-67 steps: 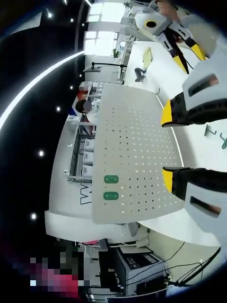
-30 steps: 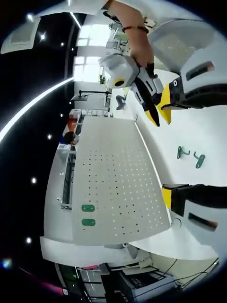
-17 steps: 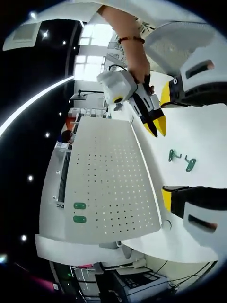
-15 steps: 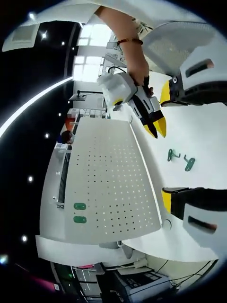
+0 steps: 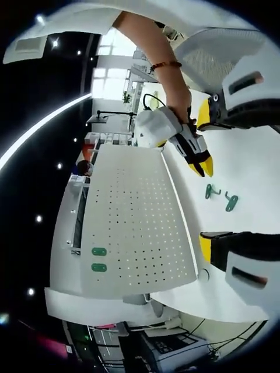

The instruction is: Insert the hook assembly into the mounting plate slot until the hook locks in place.

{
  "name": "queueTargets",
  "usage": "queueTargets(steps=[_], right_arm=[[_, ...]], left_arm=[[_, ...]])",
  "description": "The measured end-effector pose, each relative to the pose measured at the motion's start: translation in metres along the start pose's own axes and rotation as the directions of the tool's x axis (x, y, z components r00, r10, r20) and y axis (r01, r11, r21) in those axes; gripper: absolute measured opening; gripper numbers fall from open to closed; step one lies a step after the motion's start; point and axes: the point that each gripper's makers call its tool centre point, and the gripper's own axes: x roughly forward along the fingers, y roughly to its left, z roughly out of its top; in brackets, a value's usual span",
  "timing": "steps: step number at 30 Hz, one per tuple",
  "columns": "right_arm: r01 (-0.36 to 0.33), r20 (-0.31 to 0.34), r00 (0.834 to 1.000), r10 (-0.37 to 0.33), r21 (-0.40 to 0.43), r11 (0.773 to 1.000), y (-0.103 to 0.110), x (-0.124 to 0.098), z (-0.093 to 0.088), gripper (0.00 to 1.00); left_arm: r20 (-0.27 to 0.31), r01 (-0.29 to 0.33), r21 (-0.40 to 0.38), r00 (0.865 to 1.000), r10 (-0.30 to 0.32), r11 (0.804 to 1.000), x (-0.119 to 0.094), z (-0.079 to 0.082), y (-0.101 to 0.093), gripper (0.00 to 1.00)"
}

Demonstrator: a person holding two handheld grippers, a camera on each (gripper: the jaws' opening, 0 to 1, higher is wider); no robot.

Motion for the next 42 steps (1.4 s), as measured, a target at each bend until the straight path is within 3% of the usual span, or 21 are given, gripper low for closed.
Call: queueTargets(steps=[6, 16, 28, 42], right_arm=[[0.014, -0.027, 1.0, -0.014, 0.002, 1.0, -0.01, 0.01, -0.008, 0.14], [0.034, -0.071, 0.997, -0.033, 0.008, 0.999, -0.022, 0.031, -0.019, 0.11], [0.056, -0.063, 0.997, -0.054, 0.037, 0.998, -0.034, 0.046, -0.017, 0.08], [0.048, -0.032, 0.998, -0.047, 0.028, 0.998, -0.036, 0.035, -0.005, 0.01]], left_arm=[[0.018, 0.006, 0.003, 1.0, -0.006, 1.0, 0.001, 0.004, 0.0, 0.72], [0.017, -0.011, -0.046, 1.0, 0.012, 0.999, -0.004, -0.008, 0.006, 0.7], [0.019, -0.028, -0.075, 0.999, 0.029, 0.997, -0.013, -0.011, 0.017, 0.68], [0.009, -0.008, -0.07, 1.0, 0.008, 0.998, -0.003, -0.009, 0.007, 0.68]])
